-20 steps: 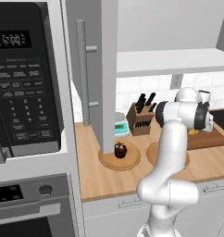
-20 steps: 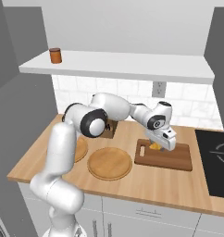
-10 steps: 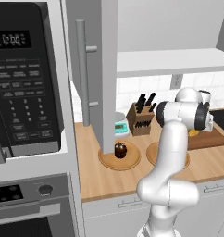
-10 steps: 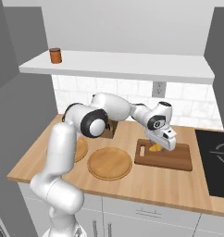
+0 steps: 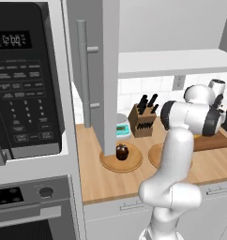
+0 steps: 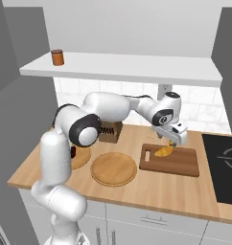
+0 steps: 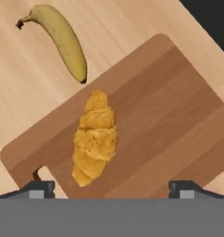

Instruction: From the different types of pastries on the counter, select a croissant and place it on the cutting board. Then retrieve a jar of jam from the cabinet and place it alongside the croissant on the cutting board.

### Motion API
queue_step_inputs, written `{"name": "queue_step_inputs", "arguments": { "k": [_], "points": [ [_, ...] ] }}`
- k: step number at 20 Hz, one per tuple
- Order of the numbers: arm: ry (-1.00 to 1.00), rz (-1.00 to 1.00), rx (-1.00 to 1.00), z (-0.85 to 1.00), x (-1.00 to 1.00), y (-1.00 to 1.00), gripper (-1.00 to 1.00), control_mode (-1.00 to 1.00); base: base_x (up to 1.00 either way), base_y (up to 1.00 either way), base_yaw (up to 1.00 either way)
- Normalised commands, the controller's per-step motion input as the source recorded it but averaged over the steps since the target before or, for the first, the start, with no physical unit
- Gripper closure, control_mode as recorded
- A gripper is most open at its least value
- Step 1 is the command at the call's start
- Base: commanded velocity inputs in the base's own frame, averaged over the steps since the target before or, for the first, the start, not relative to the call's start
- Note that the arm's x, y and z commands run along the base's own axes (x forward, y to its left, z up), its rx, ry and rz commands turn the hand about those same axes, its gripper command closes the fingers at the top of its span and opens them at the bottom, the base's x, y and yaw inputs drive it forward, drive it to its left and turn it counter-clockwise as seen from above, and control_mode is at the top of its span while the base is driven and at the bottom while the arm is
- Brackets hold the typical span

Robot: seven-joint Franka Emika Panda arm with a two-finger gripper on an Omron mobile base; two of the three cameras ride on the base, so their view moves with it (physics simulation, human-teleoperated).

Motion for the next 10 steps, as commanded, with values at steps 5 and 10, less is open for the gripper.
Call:
{"name": "queue_step_inputs", "arguments": {
  "k": [5, 10],
  "points": [
    [-0.09, 0.27, -0.30, 0.46, -1.00, 0.31, -1.00, -1.00, 0.00, 0.00, 0.00],
    [-0.15, 0.38, -0.22, 0.51, -0.95, 0.56, -1.00, -1.00, 0.00, 0.00, 0.00]
  ]
}}
